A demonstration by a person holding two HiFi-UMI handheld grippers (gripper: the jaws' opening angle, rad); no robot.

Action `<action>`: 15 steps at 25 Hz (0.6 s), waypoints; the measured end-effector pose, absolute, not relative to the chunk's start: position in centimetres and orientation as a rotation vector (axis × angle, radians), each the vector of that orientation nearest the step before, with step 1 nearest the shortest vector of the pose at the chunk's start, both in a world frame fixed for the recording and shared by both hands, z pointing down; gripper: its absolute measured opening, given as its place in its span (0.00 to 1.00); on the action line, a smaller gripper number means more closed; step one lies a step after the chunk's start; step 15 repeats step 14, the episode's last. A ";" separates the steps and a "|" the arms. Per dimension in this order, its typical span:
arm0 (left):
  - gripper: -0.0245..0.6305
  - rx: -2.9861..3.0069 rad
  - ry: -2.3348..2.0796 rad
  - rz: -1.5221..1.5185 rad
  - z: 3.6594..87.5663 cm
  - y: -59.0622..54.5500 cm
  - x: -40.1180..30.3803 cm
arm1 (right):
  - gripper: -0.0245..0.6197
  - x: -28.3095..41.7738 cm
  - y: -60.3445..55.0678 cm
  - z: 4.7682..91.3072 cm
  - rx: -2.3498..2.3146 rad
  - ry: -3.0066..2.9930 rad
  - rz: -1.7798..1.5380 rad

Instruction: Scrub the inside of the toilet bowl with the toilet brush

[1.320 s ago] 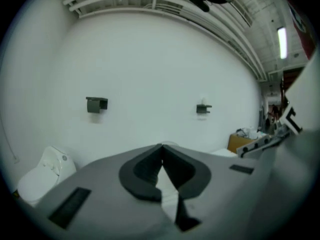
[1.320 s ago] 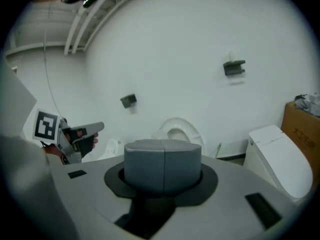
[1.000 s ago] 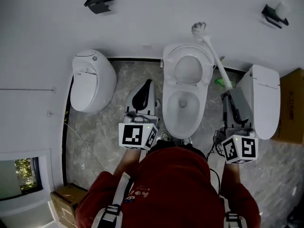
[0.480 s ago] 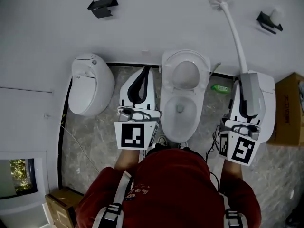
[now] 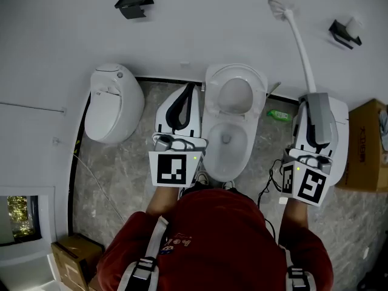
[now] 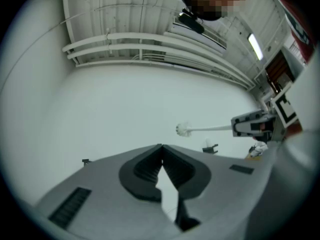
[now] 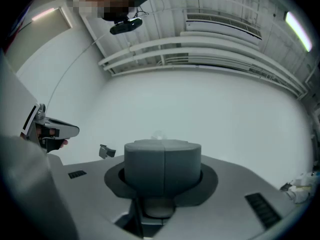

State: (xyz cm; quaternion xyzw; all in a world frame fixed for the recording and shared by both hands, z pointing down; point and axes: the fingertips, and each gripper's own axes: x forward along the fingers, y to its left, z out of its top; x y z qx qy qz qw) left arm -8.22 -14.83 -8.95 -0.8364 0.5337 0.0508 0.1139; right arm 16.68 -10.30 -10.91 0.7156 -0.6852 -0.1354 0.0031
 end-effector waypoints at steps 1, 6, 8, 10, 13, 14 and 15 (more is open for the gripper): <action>0.04 -2.452 1.567 0.157 -9.0 -14.8 -8.2 | 0.26 16.9 -10.3 -11.0 2.247 -2.142 -0.429; 0.04 -2.474 1.572 0.076 -8.2 -14.4 -7.9 | 0.26 17.5 -10.4 -10.8 2.262 -2.135 -0.418; 0.04 -2.468 1.582 0.076 -8.1 -14.4 -8.2 | 0.26 17.4 -10.5 -10.6 2.257 -2.135 -0.417; 0.04 -2.466 1.591 0.077 -8.0 -14.5 -8.4 | 0.26 17.2 -10.7 -10.6 2.252 -2.137 -0.420; 0.04 -2.471 1.603 0.070 -7.8 -14.8 -8.7 | 0.26 16.6 -11.2 -10.4 2.240 -2.144 -0.417; 0.04 -2.472 1.607 0.068 -7.8 -14.9 -8.8 | 0.26 16.4 -11.4 -10.4 2.235 -2.147 -0.416; 0.04 -2.472 1.607 0.068 -7.8 -14.9 -8.8 | 0.26 16.4 -11.4 -10.4 2.235 -2.147 -0.416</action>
